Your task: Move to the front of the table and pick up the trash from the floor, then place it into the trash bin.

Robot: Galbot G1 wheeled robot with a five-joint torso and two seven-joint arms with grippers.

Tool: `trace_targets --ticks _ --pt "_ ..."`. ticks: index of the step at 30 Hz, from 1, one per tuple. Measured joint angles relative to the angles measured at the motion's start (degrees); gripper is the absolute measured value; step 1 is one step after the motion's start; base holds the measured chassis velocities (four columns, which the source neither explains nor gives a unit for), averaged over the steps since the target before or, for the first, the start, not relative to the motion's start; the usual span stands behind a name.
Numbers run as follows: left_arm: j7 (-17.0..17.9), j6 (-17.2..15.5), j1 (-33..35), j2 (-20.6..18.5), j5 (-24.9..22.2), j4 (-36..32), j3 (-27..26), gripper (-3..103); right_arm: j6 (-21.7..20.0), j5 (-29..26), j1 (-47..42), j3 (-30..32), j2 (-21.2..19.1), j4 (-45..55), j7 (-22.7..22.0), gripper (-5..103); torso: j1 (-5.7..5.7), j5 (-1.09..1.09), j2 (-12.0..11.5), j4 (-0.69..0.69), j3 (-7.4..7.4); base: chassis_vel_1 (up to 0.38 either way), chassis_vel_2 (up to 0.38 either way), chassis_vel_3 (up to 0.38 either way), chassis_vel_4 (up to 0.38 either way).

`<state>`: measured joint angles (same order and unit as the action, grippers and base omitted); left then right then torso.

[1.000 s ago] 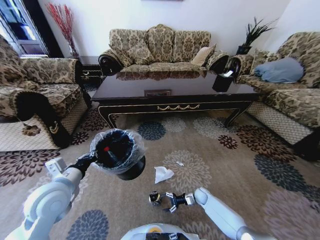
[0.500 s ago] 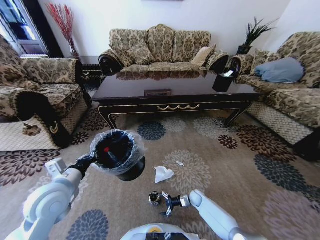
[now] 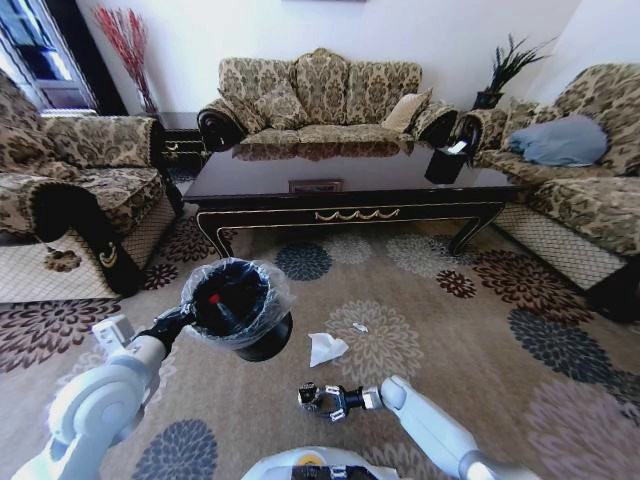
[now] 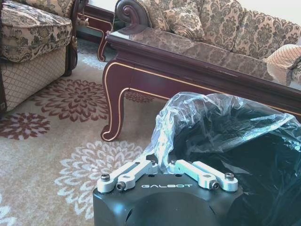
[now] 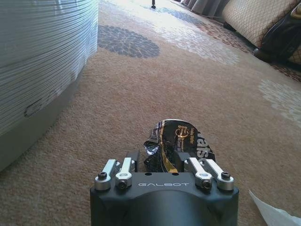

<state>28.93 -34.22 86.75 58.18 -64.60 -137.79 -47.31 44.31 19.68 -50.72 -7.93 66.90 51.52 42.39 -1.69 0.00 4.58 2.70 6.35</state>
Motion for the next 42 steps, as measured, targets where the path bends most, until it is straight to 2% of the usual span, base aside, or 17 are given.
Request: trace_targets --ticks 3,4,7,9,12,20,26,29,30,37,42 --pt "0.0 0.0 0.2 0.0 0.0 0.0 -0.1 4 0.0 0.0 -0.1 0.0 0.1 0.1 -0.1 30 0.00 0.00 0.0 0.00 0.00 0.000 0.000 0.000 0.000" --pt "0.0 0.0 0.2 0.0 0.0 0.0 -0.1 4 0.0 0.0 -0.1 0.0 0.1 0.1 -0.1 30 0.00 0.00 0.0 0.00 0.00 0.000 0.000 0.000 0.000" --pt "0.0 0.0 0.3 0.1 0.1 -0.2 -0.1 4 0.2 0.0 -0.1 0.2 -0.3 0.4 -0.1 14 0.00 0.00 0.0 0.00 0.00 0.000 0.000 0.000 0.000" --pt "0.0 0.0 0.3 0.2 0.1 -0.3 -0.1 4 0.3 0.0 -0.1 0.3 -0.5 0.5 -0.1 14 0.00 0.00 0.0 0.00 0.00 0.000 0.000 0.000 0.000" --pt "0.0 0.0 0.4 0.3 0.1 -0.4 -0.1 4 0.5 0.0 -0.1 0.9 -1.0 0.7 -0.2 2 0.00 0.01 0.0 0.00 0.00 0.000 0.000 0.000 0.000" --pt "0.0 0.0 0.5 0.3 0.2 -0.4 0.1 4 0.9 -2.3 -0.7 1.2 -2.6 2.4 -0.1 1 0.00 0.01 0.0 0.01 0.00 0.000 0.000 0.000 0.000" --pt "0.0 0.0 0.6 0.2 0.7 -0.1 0.4 4 0.6 -8.8 -0.8 2.3 -5.5 6.7 0.0 1 0.00 0.01 0.0 0.00 0.00 0.000 0.000 0.000 0.000" --pt "0.0 -0.1 0.6 0.3 1.4 0.5 1.4 4 0.4 -14.1 -0.2 4.4 -8.3 9.2 0.3 1 0.00 0.01 0.0 0.00 0.00 0.000 0.000 0.000 0.000" --pt "0.0 -0.1 0.6 0.3 1.4 0.5 1.4 4 0.4 -14.1 -0.2 4.4 -8.3 9.2 0.3 1 0.00 0.01 0.0 0.00 0.00 0.000 0.000 0.000 0.000" --pt "-0.1 -0.1 0.9 0.7 2.7 1.5 3.4 4 0.5 -16.9 0.6 12.1 -11.4 10.4 1.2 1 0.00 0.00 0.0 0.00 0.00 0.000 0.000 0.000 0.000" --pt "-0.1 -0.1 1.9 0.7 3.8 1.9 5.1 4 -0.4 -18.4 0.9 16.5 -13.0 12.2 -1.0 1 0.00 0.01 0.0 0.01 0.00 0.000 0.000 0.000 0.000"
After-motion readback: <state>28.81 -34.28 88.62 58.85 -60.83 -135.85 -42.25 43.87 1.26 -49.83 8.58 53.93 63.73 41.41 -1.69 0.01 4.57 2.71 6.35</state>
